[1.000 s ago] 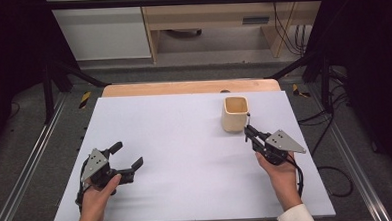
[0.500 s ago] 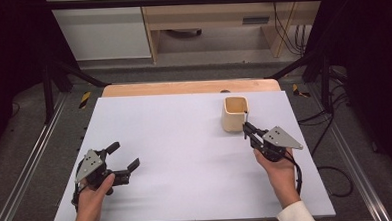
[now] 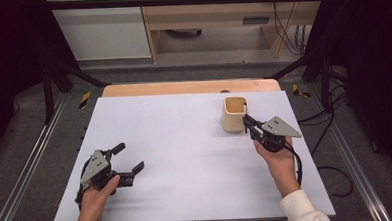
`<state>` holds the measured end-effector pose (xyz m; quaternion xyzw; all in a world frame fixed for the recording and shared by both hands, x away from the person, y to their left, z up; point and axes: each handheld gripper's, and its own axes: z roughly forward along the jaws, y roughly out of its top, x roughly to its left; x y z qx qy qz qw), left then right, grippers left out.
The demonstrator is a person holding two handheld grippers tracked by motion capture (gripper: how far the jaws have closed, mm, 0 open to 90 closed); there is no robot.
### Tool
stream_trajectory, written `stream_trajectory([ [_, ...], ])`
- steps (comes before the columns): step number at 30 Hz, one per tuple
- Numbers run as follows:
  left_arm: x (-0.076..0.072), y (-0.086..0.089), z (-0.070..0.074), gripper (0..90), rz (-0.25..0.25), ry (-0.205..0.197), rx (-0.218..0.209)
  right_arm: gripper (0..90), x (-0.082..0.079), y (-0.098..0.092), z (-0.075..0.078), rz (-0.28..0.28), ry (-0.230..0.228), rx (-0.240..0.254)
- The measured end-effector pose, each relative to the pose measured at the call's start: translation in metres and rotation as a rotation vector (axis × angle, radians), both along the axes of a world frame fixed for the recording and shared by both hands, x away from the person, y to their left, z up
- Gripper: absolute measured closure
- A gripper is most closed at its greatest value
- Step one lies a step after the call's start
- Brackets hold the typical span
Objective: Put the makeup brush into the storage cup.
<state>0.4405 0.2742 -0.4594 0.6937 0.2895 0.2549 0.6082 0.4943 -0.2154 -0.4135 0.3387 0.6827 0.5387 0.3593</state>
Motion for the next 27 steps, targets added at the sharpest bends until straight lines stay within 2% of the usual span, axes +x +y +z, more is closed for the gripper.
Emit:
stream_trajectory([
  [5, -0.001, 0.002, 0.001, 2.8, 0.0, -0.004, -0.003, 83.4, 0.005, -0.003, 0.007, -0.015, 0.004, 0.009],
  [14, 0.0, 0.002, 0.0, 2.9, -0.004, 0.003, -0.008, 83.5, 0.013, 0.003, 0.023, -0.024, -0.029, -0.029],
  [27, -0.001, 0.001, 0.001, 3.0, -0.012, -0.001, -0.013, 83.6, 0.024, 0.014, 0.037, -0.023, -0.063, -0.075],
])
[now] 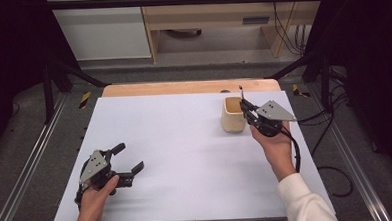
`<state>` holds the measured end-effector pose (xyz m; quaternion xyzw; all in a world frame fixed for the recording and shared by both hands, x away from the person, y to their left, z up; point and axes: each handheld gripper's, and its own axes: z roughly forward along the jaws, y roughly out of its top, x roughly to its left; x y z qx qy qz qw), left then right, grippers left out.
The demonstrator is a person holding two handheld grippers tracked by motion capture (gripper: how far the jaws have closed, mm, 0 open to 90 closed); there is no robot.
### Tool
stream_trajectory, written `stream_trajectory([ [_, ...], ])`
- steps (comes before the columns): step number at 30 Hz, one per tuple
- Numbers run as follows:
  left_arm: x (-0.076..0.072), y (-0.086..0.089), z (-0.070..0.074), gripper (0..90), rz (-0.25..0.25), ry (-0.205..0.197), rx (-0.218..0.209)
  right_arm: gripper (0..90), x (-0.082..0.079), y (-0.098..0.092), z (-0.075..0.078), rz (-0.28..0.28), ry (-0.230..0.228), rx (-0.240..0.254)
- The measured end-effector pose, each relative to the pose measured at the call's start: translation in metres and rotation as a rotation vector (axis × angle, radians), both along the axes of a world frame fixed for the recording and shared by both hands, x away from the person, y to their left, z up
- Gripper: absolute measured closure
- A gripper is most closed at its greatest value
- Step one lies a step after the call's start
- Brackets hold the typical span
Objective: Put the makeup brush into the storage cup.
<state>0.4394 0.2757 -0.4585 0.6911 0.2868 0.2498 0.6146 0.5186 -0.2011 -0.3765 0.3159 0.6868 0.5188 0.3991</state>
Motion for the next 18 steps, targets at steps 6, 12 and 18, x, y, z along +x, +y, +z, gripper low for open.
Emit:
stream_trajectory([
  [6, 0.0, 0.0, 0.0, 3.1, 0.0, 0.0, 0.002, 83.6, 0.005, 0.005, 0.008, -0.011, -0.036, 0.005],
  [12, 0.0, -0.001, 0.0, 3.1, -0.004, 0.0, -0.004, 83.6, 0.01, 0.007, 0.01, -0.019, -0.046, 0.001],
  [18, 0.0, -0.002, -0.001, 3.0, -0.006, 0.002, -0.011, 83.6, 0.017, 0.005, 0.007, -0.033, -0.045, 0.031],
])
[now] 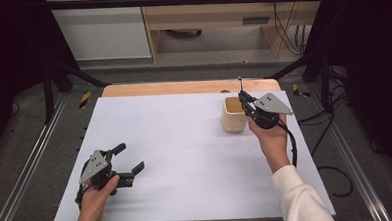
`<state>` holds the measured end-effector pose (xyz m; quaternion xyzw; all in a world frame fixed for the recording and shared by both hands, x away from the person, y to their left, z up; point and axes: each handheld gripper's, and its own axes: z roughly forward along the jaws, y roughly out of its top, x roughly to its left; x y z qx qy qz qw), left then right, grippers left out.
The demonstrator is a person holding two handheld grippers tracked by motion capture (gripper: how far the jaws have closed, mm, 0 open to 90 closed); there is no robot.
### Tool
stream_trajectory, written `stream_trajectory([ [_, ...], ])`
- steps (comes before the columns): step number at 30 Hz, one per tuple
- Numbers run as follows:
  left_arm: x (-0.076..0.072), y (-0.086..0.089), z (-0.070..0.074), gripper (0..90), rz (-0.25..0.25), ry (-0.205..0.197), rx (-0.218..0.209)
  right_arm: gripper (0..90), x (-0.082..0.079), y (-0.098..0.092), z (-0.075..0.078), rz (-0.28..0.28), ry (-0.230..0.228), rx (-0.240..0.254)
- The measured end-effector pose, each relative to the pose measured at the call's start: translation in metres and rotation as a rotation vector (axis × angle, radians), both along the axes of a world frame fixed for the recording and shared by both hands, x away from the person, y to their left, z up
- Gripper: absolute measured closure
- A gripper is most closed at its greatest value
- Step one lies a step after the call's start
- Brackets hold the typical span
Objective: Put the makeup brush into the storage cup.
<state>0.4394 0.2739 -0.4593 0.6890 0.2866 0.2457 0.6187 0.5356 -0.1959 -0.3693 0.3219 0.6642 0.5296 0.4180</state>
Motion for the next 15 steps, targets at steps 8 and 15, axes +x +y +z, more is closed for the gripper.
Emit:
stream_trajectory([
  [8, 0.001, 0.0, 0.0, 3.0, 0.0, 0.004, -0.003, 83.6, 0.011, 0.003, 0.002, -0.017, -0.013, 0.017],
  [15, 0.001, 0.001, 0.0, 3.1, 0.003, 0.0, -0.014, 83.6, 0.022, 0.005, -0.001, -0.035, -0.007, 0.036],
])
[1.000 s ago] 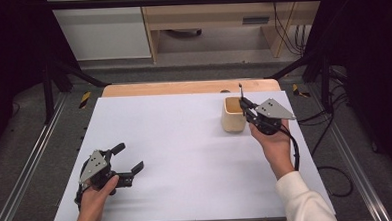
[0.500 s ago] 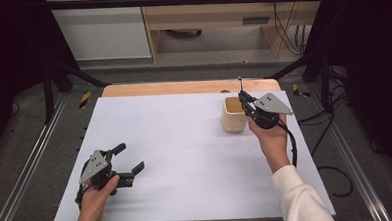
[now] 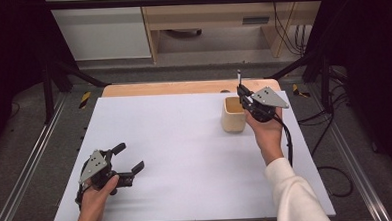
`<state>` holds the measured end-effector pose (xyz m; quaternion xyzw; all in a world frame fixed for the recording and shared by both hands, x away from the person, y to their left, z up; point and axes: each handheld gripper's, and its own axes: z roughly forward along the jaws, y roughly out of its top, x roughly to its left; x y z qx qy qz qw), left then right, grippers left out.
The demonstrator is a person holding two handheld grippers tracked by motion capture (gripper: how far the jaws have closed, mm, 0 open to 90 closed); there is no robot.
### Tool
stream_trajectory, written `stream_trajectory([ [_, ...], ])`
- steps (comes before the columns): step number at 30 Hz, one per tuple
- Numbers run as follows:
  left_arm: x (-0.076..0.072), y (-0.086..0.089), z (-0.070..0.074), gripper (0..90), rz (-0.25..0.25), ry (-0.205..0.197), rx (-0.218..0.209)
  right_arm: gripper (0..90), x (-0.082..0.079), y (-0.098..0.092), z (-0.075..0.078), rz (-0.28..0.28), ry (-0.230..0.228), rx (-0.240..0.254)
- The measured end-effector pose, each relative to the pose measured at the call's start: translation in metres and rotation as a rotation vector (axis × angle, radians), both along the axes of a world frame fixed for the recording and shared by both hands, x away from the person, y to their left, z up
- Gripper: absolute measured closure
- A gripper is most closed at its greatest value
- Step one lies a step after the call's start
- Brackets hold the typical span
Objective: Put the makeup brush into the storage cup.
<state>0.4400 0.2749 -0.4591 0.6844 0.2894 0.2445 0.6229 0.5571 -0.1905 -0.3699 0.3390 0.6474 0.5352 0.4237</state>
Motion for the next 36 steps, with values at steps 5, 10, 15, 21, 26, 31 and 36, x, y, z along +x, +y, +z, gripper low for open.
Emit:
stream_trajectory([
  [5, 0.0, 0.0, 0.0, 3.1, -0.001, -0.001, 0.0, 83.6, 0.003, 0.002, -0.003, -0.004, 0.003, -0.002],
  [10, 0.0, 0.0, 0.0, 3.1, -0.002, -0.002, 0.003, 83.6, 0.006, 0.002, -0.005, -0.007, 0.007, -0.009],
  [15, 0.0, 0.001, 0.0, 3.1, 0.001, -0.003, 0.0, 83.6, 0.007, 0.001, -0.006, -0.018, 0.005, -0.014],
  [21, 0.0, 0.001, 0.001, 3.2, -0.002, -0.004, 0.004, 83.6, 0.008, 0.001, -0.007, -0.02, 0.005, -0.005],
  [26, 0.0, 0.002, 0.001, 3.2, -0.001, -0.006, 0.001, 83.6, 0.008, 0.0, -0.008, -0.021, 0.01, -0.006],
  [31, 0.0, 0.002, 0.001, 3.3, -0.002, -0.006, 0.003, 83.6, 0.009, 0.001, -0.01, -0.017, 0.017, -0.012],
  [36, 0.0, 0.002, 0.001, 3.3, -0.001, -0.005, 0.001, 83.6, 0.01, 0.002, -0.014, -0.015, 0.027, -0.018],
])
